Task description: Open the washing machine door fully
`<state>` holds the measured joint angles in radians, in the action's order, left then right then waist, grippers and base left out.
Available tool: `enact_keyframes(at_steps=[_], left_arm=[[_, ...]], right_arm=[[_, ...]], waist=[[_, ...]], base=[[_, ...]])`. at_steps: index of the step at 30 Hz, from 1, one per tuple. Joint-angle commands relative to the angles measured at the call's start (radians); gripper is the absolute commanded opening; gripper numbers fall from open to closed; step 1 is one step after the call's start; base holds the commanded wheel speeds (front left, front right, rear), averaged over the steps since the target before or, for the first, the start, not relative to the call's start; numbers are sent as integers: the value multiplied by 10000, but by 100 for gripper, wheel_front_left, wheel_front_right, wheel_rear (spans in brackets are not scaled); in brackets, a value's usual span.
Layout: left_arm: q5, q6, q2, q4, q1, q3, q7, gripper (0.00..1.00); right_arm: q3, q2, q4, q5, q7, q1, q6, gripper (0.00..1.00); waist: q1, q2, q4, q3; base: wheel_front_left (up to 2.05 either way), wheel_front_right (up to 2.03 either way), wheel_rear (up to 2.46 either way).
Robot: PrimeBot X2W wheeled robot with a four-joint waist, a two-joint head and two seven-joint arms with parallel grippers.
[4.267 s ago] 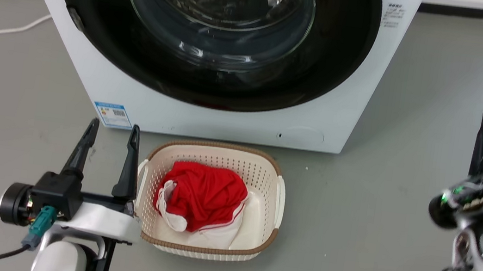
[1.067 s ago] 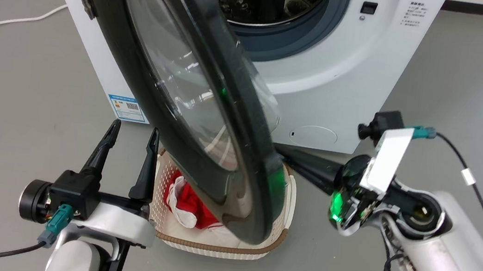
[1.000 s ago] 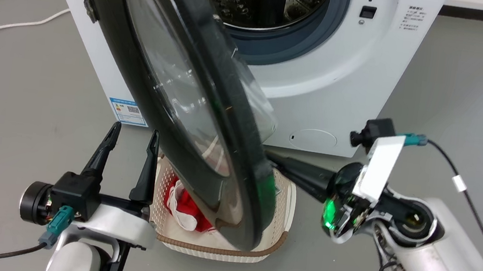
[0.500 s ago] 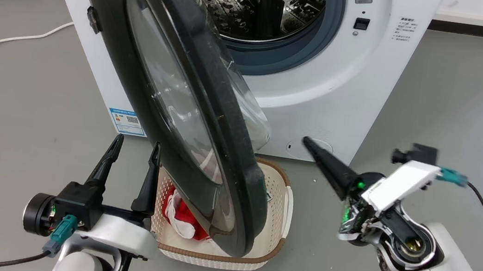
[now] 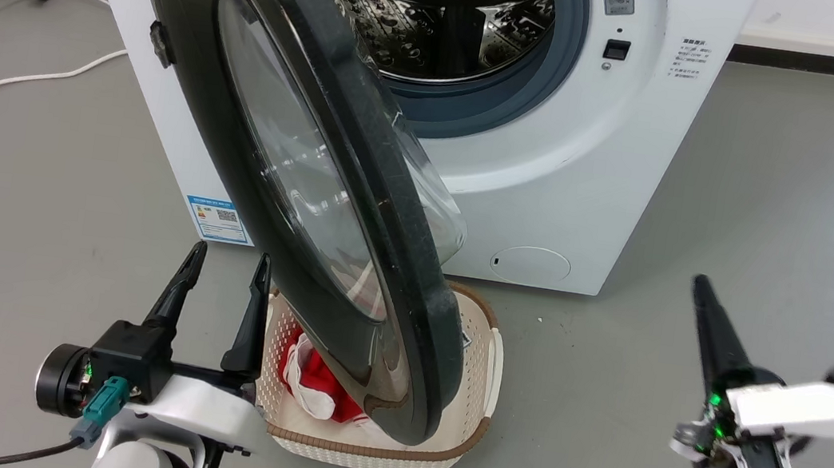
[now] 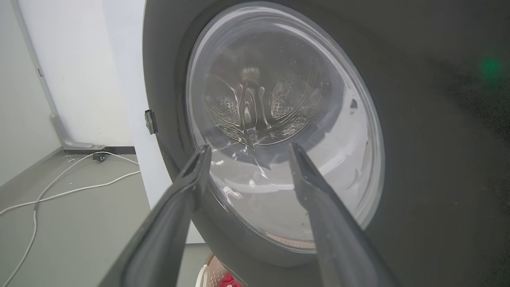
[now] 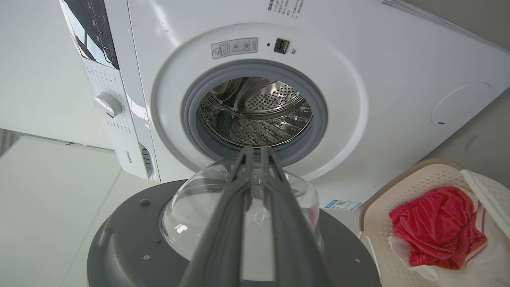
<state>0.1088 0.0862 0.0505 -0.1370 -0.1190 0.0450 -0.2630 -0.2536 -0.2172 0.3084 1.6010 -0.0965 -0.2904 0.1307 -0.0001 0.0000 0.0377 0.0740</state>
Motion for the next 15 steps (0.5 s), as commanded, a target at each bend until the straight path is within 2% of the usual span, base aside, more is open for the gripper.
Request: enact_keyframes(at_steps=[1,2,5,9,11,15], left_arm=[[17,-47,-6,-25,94,-32,-27,100],[19,-42,-6,-26,95,-37,-27,100],[22,-49,-4,-46,112,-63,-27,100],[22,-82,-4,-79,149,-73,-27,100],[35,-98,-6,-60,168,-94,-27,100],[42,-143,-4,-86,193,-158,-27,100]], right_arm=[[114,-110,-165,-267,-388,330,0,90],[174,-117,-272,-405,-656,484,0,100],[371,-169,-503,-1065,-1302,955,0,100],[969,2,-839,-2165,-1633,1452,0,100],[1419,171,-1014,-3133,-1676,1660,-1,100],[2879,823,-1582,-6136,-1675,2004,0,100]], waist=[[1,0,14,-6],[1,0,16,-12],[1,0,11,-44],[1,0,9,-118],[1,0,-14,-123],[1,0,-66,-158]], base=[[0,0,0],[0,0,0],[0,0,0],[0,0,0],[0,0,0],[0,0,0]])
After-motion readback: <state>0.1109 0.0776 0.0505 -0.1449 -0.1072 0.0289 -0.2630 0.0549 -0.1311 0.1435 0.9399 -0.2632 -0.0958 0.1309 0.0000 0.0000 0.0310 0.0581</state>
